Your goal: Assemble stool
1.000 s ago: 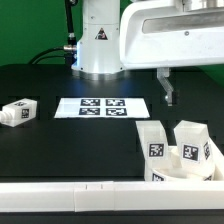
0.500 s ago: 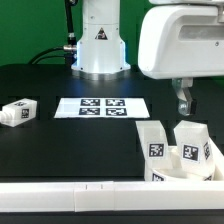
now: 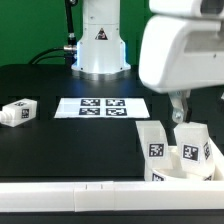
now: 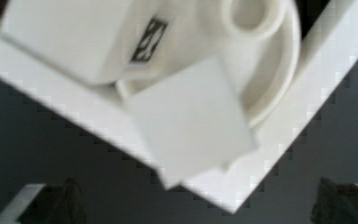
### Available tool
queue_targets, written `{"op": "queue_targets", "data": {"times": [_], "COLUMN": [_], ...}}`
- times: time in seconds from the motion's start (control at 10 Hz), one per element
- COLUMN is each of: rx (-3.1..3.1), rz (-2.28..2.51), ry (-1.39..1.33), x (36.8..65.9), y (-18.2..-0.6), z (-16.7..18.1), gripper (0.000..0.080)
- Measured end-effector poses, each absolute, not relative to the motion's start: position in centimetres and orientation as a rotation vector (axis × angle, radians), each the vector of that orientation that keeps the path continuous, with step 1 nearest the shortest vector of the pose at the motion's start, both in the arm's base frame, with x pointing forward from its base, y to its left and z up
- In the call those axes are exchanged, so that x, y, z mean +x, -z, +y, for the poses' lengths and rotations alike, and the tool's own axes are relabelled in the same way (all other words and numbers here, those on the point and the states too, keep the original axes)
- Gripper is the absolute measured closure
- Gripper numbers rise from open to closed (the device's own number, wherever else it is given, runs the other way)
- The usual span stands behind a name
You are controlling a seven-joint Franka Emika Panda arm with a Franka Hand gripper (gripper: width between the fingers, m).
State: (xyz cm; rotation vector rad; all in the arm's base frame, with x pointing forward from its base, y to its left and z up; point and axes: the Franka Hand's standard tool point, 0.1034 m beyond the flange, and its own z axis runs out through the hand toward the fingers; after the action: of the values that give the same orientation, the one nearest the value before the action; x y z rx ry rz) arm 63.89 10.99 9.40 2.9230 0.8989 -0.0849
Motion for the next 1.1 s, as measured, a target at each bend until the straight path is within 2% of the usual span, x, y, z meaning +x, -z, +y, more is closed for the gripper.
{"op": "queue_targets", "data": {"times": [0.1,0.3,0.4,0.6,0.9,1.0,1.1], "rx": [2.887,2.812,2.828,2.855,2.868,2.883,2.889], "rz": [0.975,1.125,1.076,1.005,0.952,0.902,0.879], "ry": [0.064,0.08,0.086,0.129,0.126,0.124,0.123], "x": [64.2,64.3,64.2,63.4,63.5,63.5,63.5], "y": [-8.9,-9.0,-8.9,-7.3,-7.2,-7.2,-7.2], "z": [11.5,10.7,10.7,10.4,10.0,9.9,9.9], "gripper": [0.015,0.015,0.015,0.015,0.015,0.0286,0.0286]}}
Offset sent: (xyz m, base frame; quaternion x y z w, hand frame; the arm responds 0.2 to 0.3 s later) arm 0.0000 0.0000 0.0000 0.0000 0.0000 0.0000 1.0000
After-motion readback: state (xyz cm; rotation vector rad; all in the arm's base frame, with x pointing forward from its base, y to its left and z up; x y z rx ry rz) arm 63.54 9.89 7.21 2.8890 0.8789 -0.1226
